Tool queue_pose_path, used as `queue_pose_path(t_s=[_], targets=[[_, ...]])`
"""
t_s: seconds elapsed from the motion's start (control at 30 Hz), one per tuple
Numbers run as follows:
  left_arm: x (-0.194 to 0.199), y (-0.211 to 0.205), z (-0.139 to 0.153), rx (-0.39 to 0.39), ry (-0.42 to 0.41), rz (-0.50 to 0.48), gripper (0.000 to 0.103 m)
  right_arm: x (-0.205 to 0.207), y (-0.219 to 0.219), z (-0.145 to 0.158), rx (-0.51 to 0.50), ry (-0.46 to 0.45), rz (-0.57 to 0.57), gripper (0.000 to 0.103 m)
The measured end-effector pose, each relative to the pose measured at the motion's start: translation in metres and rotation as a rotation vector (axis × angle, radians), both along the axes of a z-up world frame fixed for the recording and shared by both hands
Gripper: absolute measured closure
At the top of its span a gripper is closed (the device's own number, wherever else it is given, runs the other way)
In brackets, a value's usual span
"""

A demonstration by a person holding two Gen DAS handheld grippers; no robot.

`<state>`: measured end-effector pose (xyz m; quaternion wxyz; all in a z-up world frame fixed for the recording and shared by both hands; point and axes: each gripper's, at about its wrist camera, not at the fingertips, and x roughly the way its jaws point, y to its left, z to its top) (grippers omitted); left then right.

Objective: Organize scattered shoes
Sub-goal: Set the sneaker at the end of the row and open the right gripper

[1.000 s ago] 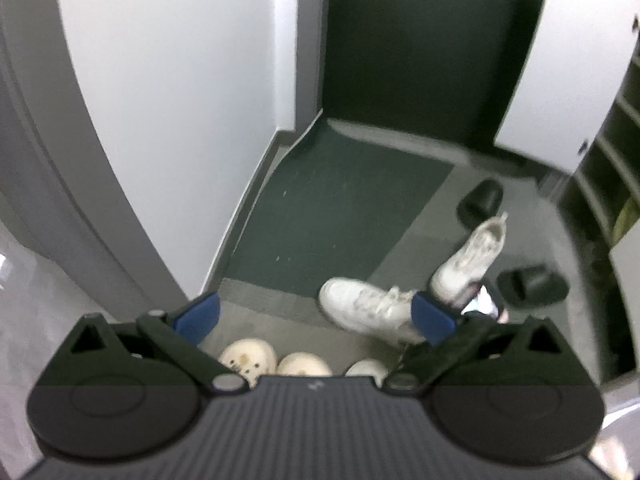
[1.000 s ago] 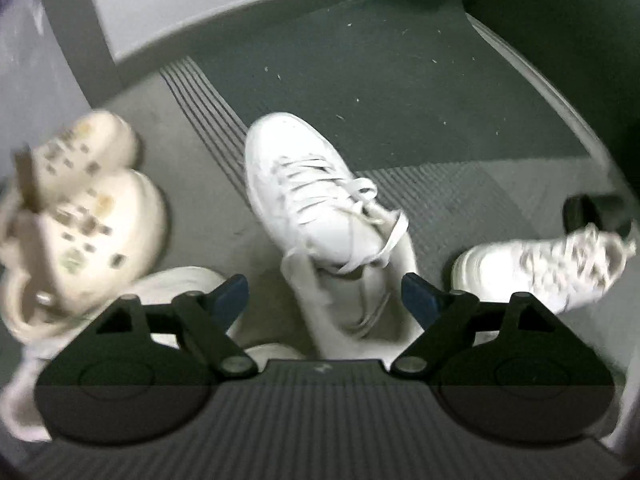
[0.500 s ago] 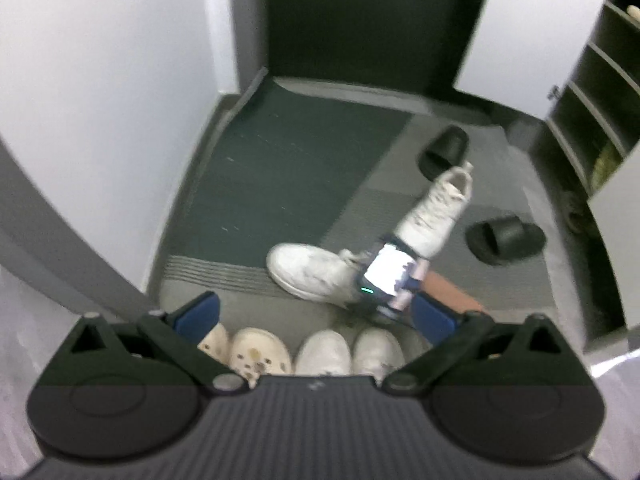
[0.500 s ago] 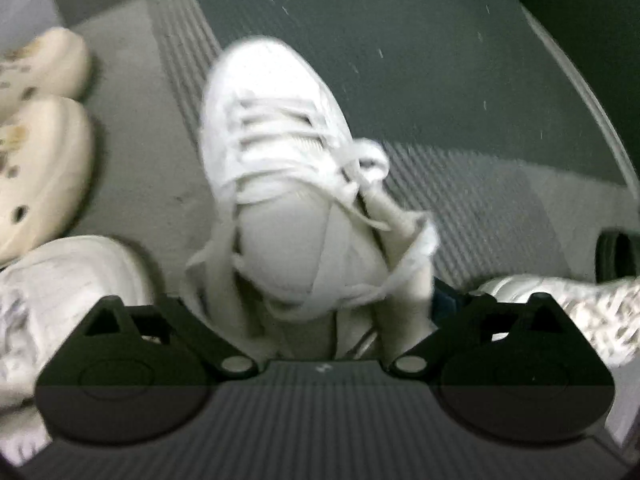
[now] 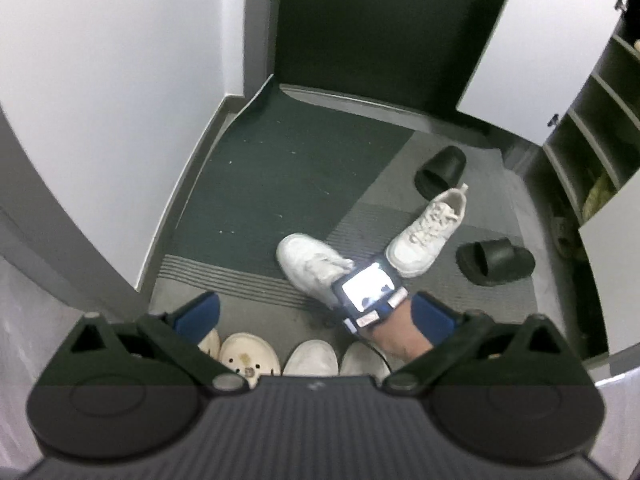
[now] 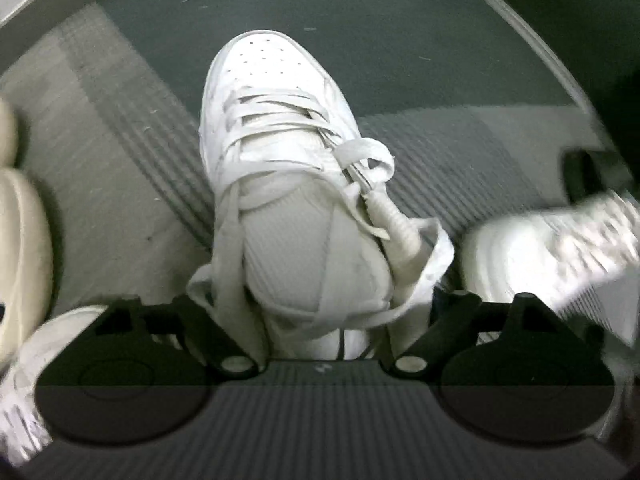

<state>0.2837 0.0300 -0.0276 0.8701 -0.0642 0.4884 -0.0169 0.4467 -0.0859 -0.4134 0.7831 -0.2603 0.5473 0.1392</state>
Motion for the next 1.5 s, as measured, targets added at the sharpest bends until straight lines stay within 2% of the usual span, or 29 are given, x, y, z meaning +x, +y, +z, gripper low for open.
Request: queue_pose_path(t_s=[0.07, 0.17, 0.3, 0.37, 0.5, 0.67, 0.83, 1.0, 1.13, 1.27, 1.37, 1.5], targets=[[-0.001, 0.003, 0.003, -0.005, -0.006, 0.010, 0.000, -0.005, -0.014, 0.017, 0.022, -0.022, -0.089, 0.019], [-0.008, 0.003, 0.013, -0.016, -0.034, 0.005, 0.000, -0.013, -0.031, 0.039, 0.052, -0.064, -0.158, 0.019], [-0.024, -0.009, 0.028, -0.059, -0.069, -0.038, 0.000, -0.028, -0.069, 0.084, 0.075, -0.138, -0.290, 0.019], [-0.034, -0.020, 0.035, -0.063, -0.094, -0.070, 0.000, -0.047, -0.095, 0.106, 0.049, -0.169, -0.334, 0.019], [-0.054, -0.046, 0.043, -0.102, -0.102, -0.157, 0.000, -0.088, -0.140, 0.118, -0.027, -0.159, -0.384, 0.018], [-0.089, -0.076, 0.048, -0.108, -0.127, -0.281, 0.000, -0.150, -0.213, 0.112, -0.088, -0.117, -0.551, 0.018], [-0.119, -0.091, 0.036, -0.053, -0.101, -0.395, 0.000, -0.212, -0.269, 0.080, -0.102, -0.056, -0.666, 0.018], [-0.138, -0.092, 0.016, -0.014, -0.026, -0.407, 0.000, -0.261, -0.310, 0.036, -0.087, 0.005, -0.750, 0.018], [-0.145, -0.094, 0.004, 0.074, -0.043, -0.399, 0.000, -0.296, -0.322, 0.004, -0.028, 0.041, -0.769, 0.017], [-0.140, -0.091, -0.004, 0.125, -0.065, -0.375, 0.000, -0.307, -0.327, -0.003, 0.029, 0.002, -0.823, 0.012], [-0.133, -0.087, -0.003, 0.155, -0.104, -0.365, 0.000, -0.309, -0.320, 0.002, 0.018, 0.041, -0.790, 0.011], [-0.121, -0.072, -0.004, 0.139, -0.118, -0.334, 0.000, -0.321, -0.313, 0.045, 0.066, -0.015, -0.760, 0.003]])
